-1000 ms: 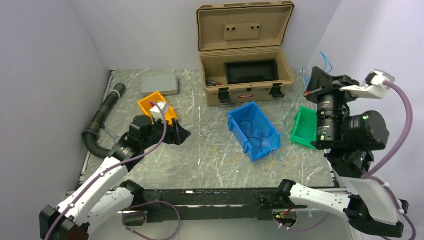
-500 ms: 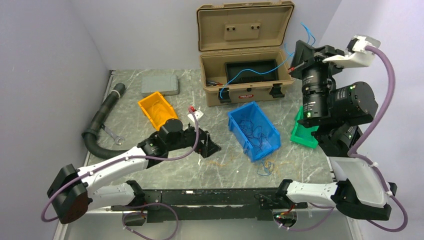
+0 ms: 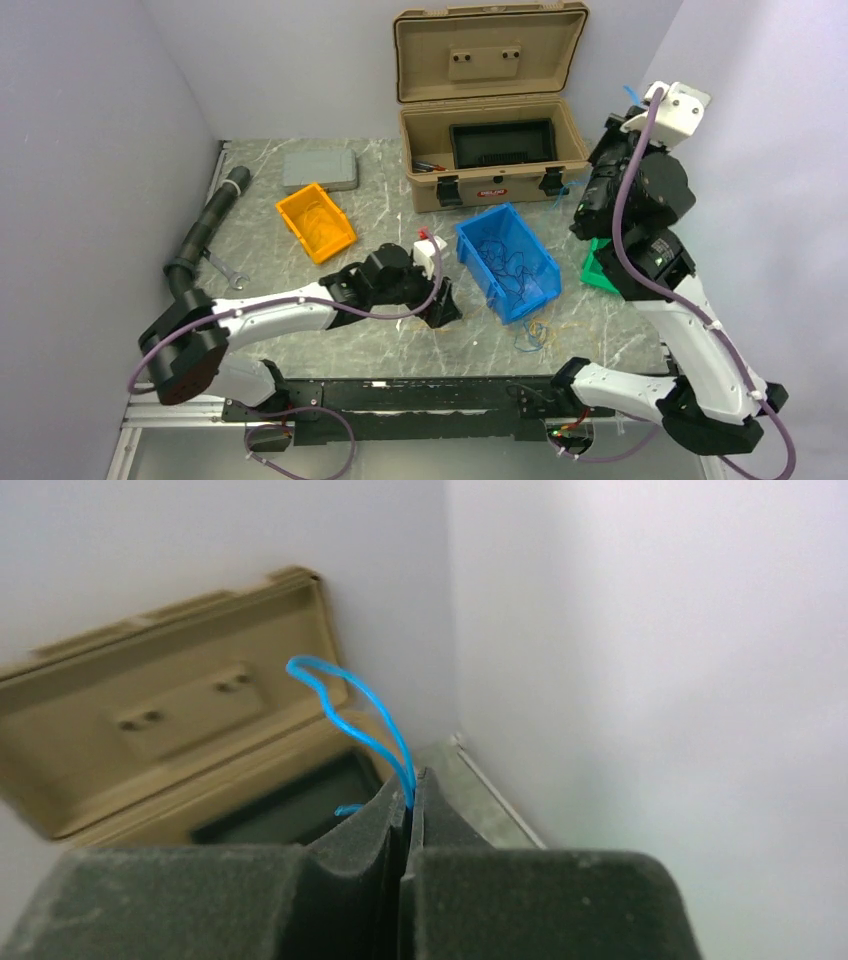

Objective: Untangle the cables

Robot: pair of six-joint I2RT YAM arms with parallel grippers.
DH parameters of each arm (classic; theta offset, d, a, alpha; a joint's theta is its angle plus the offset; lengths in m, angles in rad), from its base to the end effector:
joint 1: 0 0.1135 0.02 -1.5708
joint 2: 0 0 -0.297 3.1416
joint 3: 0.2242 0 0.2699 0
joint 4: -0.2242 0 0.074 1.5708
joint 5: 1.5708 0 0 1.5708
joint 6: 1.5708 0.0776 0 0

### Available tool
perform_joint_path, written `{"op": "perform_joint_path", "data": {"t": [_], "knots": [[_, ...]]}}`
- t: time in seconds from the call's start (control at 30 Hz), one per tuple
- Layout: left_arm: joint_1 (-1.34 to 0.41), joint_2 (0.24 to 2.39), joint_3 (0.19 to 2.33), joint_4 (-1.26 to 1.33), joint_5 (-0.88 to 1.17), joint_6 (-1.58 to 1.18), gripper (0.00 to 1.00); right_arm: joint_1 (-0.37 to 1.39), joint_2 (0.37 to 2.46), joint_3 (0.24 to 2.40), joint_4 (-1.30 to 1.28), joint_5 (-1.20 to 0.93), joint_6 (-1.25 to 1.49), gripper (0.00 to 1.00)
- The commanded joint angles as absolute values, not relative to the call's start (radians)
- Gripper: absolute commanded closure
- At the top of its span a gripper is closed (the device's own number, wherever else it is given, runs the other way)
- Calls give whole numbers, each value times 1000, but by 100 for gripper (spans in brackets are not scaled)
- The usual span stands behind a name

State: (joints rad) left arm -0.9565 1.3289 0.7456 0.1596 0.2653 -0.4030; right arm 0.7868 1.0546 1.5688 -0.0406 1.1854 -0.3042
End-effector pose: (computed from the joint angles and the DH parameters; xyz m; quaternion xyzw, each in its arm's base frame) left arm 0.1778 -0.2873 0.2458 0.2965 0.7813 -0.4245 0.3485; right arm 0.1673 0.0659 0.6005 0.1830 0.6171 -0.1137 0.7568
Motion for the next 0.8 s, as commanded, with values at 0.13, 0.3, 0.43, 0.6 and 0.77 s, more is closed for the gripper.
{"op": "perform_joint_path", "data": {"t": [0.13, 0.3, 0.43, 0.6, 0.77], "knots": [[-1036, 1514, 890, 136, 222, -388, 16, 281, 1088, 1634, -652, 906, 145, 100], [-1039, 1608, 951, 137, 236, -402, 24, 74, 1114, 1526, -643, 709, 231, 100], [-1039, 1682, 1010, 126, 240, -405, 31, -47, 1120, 1443, -593, 616, 270, 100], [-1040, 1767, 1048, 136, 254, -421, 38, -141, 1132, 1372, -539, 556, 265, 100], [-1039, 1777, 1015, 201, 264, -443, 55, -171, 1155, 1342, -508, 615, 212, 100]]}}
